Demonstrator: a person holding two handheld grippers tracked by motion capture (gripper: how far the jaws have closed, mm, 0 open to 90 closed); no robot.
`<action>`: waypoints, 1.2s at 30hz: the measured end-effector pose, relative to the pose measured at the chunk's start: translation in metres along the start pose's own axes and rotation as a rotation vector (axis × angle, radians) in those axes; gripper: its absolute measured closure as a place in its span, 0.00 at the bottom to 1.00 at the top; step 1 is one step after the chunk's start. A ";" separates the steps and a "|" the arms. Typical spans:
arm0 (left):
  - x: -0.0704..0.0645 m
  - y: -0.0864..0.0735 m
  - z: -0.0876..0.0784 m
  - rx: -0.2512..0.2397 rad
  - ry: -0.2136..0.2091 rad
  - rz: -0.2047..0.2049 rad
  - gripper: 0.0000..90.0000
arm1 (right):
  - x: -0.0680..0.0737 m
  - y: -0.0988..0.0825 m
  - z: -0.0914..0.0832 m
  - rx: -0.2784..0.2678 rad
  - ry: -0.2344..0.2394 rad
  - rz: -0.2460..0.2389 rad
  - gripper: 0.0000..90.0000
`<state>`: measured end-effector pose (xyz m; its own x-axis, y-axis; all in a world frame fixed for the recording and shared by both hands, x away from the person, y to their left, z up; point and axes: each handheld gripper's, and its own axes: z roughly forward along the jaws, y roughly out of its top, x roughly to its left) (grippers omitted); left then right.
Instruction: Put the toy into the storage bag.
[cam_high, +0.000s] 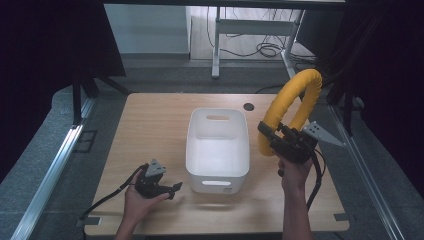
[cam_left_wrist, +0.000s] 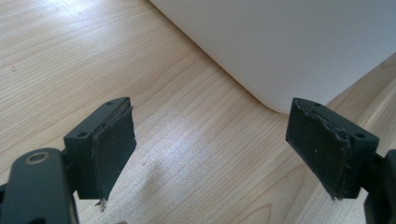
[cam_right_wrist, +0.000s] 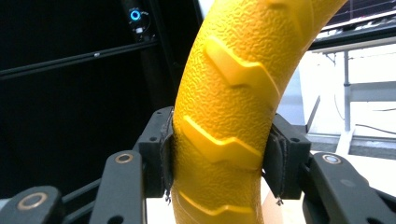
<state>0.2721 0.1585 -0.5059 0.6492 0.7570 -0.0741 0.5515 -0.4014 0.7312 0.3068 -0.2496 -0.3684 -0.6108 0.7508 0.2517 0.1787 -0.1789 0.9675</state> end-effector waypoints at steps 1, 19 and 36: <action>0.000 0.000 0.000 0.000 -0.001 0.001 0.18 | 0.001 0.001 0.000 -0.004 -0.005 -0.002 0.56; 0.000 0.000 0.000 0.002 0.000 0.004 0.18 | 0.022 0.018 0.005 -0.059 -0.016 -0.053 0.56; 0.000 0.000 0.000 0.003 -0.003 0.002 0.18 | 0.048 0.034 0.008 -0.095 0.013 -0.117 0.56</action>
<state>0.2724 0.1586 -0.5059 0.6518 0.7546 -0.0753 0.5522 -0.4043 0.7291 0.2902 -0.2146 -0.3233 -0.6334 0.7616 0.1368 0.0324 -0.1505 0.9881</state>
